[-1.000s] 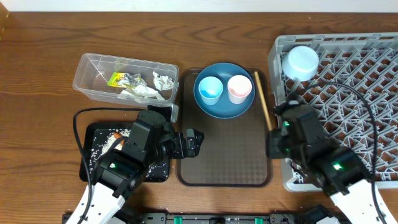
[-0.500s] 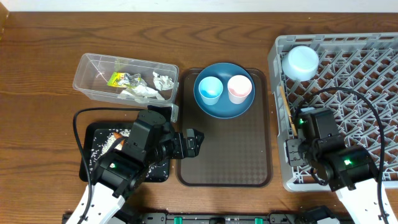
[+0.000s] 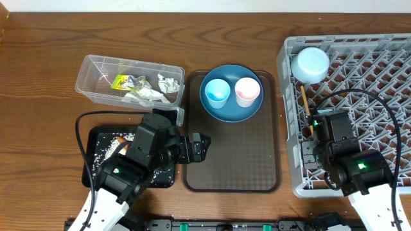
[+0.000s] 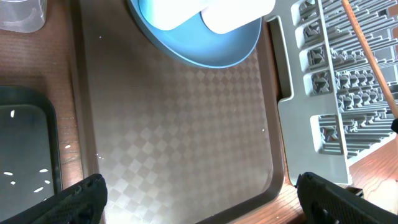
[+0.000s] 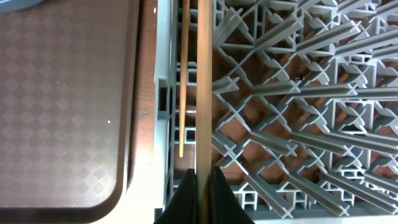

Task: Sort waste into correct bins and load items into the dishwasher rack
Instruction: 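Carry the chopstick into the rack and release it, then move the left gripper up over the blue cup in the bowl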

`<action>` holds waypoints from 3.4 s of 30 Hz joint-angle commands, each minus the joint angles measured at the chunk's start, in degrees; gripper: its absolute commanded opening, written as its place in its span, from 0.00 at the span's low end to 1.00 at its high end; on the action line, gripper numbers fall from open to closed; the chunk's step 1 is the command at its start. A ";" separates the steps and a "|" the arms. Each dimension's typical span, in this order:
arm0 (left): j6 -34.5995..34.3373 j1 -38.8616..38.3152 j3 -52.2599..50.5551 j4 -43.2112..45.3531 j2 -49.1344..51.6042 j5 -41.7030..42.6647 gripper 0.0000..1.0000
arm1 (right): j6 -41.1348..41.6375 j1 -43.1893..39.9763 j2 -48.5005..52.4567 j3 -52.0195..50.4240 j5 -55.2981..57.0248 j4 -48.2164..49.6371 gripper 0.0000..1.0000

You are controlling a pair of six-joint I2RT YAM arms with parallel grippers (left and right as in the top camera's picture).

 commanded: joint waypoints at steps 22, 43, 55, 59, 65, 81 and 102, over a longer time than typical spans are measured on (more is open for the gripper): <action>0.11 0.24 0.15 0.02 -0.02 -0.35 1.00 | -0.81 -1.07 14.16 -1.09 1.25 3.61 0.40; 0.09 0.24 0.15 0.02 -0.02 -0.35 1.00 | 5.38 -1.07 11.32 10.38 -3.69 -0.35 0.53; 0.09 0.24 0.15 0.02 -0.02 -0.35 1.00 | 13.00 -1.01 10.08 11.32 -17.70 -0.33 0.99; 0.11 0.24 0.15 0.02 -0.02 -0.35 1.00 | 12.96 -1.03 10.08 11.30 -17.70 -0.33 0.99; 0.09 0.26 0.15 1.14 -0.02 -2.47 1.00 | 12.96 -1.03 10.08 11.30 -17.70 -0.33 0.99; -5.27 0.26 9.33 15.04 12.37 -3.32 0.98 | 12.96 -1.03 10.12 11.30 -17.70 -0.33 0.99; 3.19 0.24 44.52 -11.47 49.75 -9.77 0.83 | 12.96 -1.01 10.12 11.30 -17.70 -0.33 0.99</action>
